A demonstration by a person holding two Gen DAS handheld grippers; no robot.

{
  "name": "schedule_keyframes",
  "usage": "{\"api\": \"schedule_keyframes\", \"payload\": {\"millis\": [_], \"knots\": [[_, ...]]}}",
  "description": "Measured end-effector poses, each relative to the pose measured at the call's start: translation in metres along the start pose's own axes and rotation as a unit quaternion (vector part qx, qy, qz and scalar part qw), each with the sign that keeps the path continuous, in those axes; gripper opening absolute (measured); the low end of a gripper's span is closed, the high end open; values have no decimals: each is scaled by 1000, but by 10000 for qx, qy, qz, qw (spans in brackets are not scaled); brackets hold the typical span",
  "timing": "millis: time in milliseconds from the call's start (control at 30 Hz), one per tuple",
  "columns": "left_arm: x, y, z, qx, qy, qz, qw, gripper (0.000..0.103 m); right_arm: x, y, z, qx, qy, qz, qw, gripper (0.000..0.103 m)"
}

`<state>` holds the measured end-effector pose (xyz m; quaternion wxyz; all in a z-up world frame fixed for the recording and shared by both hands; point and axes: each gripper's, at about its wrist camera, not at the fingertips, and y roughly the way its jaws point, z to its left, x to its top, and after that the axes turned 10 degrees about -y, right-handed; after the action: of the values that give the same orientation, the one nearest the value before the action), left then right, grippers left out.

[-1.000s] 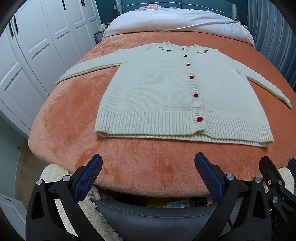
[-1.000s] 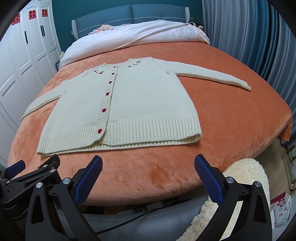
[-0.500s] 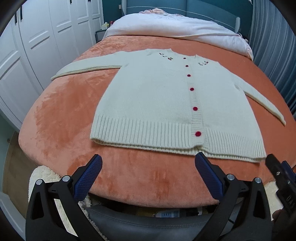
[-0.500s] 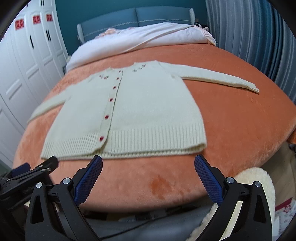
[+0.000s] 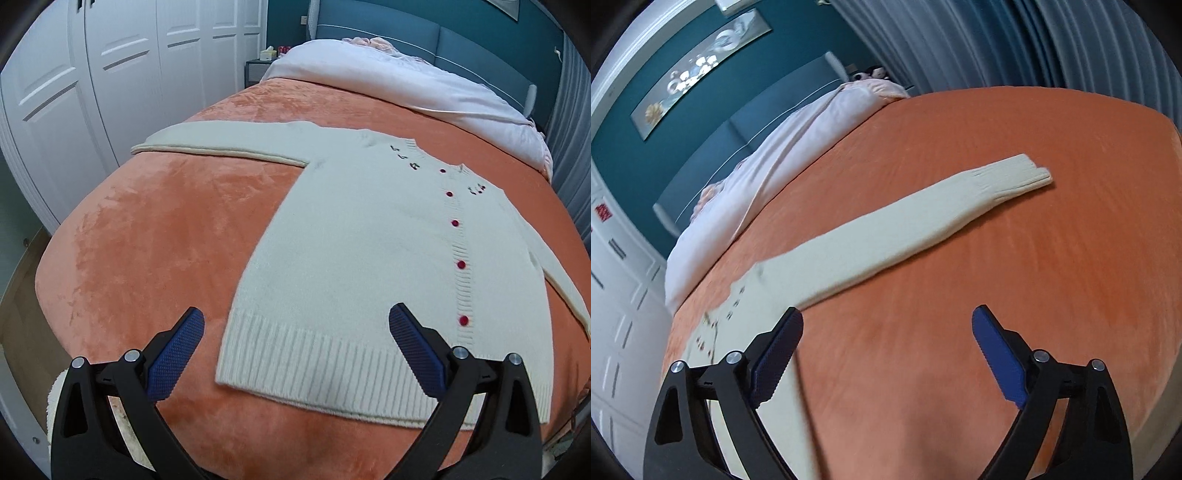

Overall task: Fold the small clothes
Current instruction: 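Grasp the cuff of the cardigan sleeve with the right gripper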

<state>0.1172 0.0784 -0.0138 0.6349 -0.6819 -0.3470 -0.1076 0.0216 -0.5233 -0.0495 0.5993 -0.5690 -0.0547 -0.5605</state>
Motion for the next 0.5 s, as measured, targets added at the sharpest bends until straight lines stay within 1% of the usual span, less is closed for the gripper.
{"api": "schedule_keyframes", "payload": {"millis": [67, 133, 233, 300, 333, 367, 400, 433, 467, 500], "knots": [[6, 14, 0, 117, -68, 39, 9999, 98, 19, 30, -28, -145, 381, 34, 9992, 80], [11, 26, -2, 180, -119, 94, 9997, 98, 33, 56, -51, -313, 718, 44, 9969, 80], [15, 37, -4, 182, -185, 137, 9996, 98, 47, 89, -71, -554, 1029, 77, 9931, 80], [18, 44, -6, 148, -184, 135, 9996, 98, 53, 106, -77, -522, 1182, 84, 9916, 79], [19, 46, -7, 120, -169, 128, 9997, 98, 58, 116, -76, -524, 1189, 48, 9915, 68], [21, 49, -9, 99, -142, 121, 9998, 98, 61, 122, -72, -484, 1152, 39, 9922, 40], [22, 52, -10, 92, -121, 117, 9998, 98, 66, 131, -66, -417, 1095, 111, 9931, 20], [24, 53, -11, 77, -106, 97, 9999, 98, 74, 139, -52, -369, 993, 180, 9942, 11], [27, 54, -11, 54, -115, 73, 9999, 98, 84, 137, -37, -343, 860, 22, 9957, 11], [30, 55, -11, 19, -143, 50, 9999, 98, 97, 128, -10, -75, 617, -314, 9976, 11]]}}
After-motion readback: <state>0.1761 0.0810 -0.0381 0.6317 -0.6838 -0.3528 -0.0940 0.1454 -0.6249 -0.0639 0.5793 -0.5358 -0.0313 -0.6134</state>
